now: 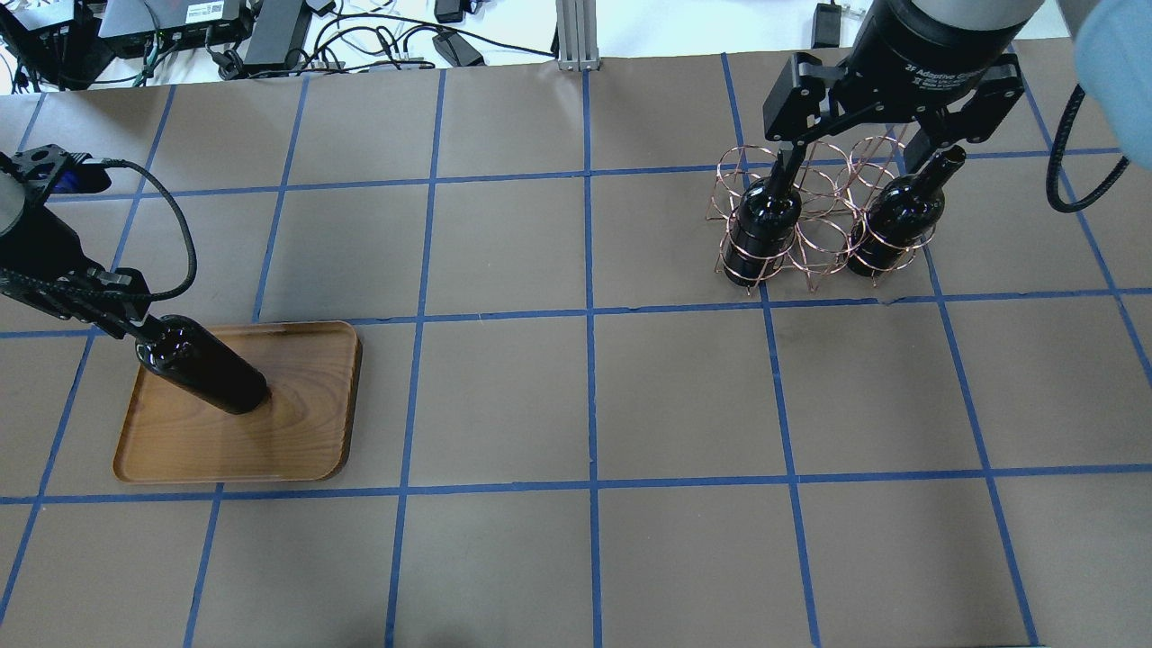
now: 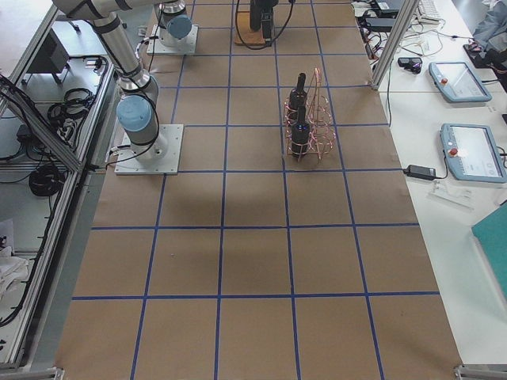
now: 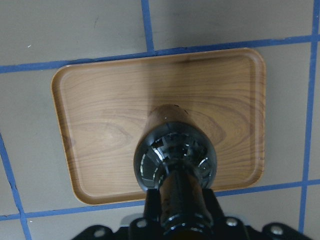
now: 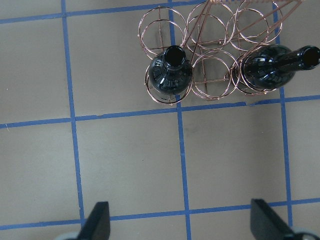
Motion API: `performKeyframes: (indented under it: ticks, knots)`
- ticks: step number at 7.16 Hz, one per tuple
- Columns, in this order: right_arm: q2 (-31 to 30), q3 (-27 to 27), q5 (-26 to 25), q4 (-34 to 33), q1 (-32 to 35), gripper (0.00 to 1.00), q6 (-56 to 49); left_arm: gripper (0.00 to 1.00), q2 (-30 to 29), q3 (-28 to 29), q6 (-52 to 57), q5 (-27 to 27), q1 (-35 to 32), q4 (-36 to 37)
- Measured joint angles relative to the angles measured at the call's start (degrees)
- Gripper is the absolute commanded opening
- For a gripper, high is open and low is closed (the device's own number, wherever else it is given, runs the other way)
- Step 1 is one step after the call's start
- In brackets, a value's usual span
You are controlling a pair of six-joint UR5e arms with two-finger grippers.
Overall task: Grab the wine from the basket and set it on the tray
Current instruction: 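Lift the bottle with the left gripper and lay it onto the wooden tray, then open the left gripper and release the bottle on the tray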
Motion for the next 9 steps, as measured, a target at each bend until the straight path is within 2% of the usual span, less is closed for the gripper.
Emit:
performKeyframes:
  ticks: [1,2,3,5,6,9]
  knots:
    - [0.0,0.0,0.0,0.0,0.0,1.0,0.0,0.49,-0.1,0.0,0.0,0.2,0.0,0.0]
    - [0.0,0.0,-0.1,0.0,0.0,1.0,0.0,0.87,-0.3,0.1,-0.2,0.2,0.0,0.0]
    - [0.0,0.0,-0.1,0.0,0.0,1.0,0.0,1.0,-0.5,0.3,-0.3,0.1,0.0,-0.1]
    - [0.0,0.0,-0.1,0.0,0.0,1.0,0.0,1.0,-0.2,1.0,-1.2,0.1,-0.1,-1.8]
    - [0.0,0.0,0.0,0.0,0.0,1.0,0.0,1.0,0.1,2.4,-5.5,0.2,-0.8,-3.7]
    - [0.0,0.1,0.2,0.0,0.0,1.0,0.0,1.0,0.9,7.2,-21.0,0.9,-11.2,-6.6]
